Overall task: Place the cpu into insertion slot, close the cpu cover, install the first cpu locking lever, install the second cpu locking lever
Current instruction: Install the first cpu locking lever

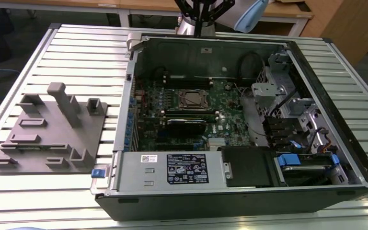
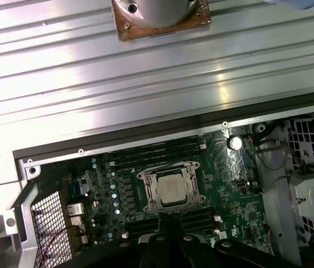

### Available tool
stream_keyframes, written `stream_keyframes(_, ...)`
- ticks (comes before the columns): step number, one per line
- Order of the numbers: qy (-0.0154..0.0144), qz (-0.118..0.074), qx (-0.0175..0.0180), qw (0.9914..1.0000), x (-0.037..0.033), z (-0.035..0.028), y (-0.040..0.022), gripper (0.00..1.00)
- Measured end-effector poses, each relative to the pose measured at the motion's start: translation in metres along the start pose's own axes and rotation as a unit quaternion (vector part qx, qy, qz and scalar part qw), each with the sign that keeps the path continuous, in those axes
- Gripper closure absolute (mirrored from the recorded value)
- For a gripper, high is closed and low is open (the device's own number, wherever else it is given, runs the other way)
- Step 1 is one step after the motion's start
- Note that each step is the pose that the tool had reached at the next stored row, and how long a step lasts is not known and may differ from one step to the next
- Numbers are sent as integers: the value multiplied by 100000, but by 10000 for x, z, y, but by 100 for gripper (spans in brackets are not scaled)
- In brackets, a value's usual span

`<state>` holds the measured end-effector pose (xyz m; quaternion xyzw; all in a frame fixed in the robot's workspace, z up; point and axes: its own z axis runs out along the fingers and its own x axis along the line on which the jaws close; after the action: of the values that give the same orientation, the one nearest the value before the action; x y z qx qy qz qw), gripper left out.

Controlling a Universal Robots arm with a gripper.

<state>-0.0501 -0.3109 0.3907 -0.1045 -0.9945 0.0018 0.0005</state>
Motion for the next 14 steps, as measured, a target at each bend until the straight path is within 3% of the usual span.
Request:
stream_keyframes(3,6,-20,-25,100000,0,0,0,90)
stream_keyframes(9,63,-19,-441,99999,-6,14,-30,90)
stream_keyframes(14,-257,-44,-530,99998,-7,49,-39,90)
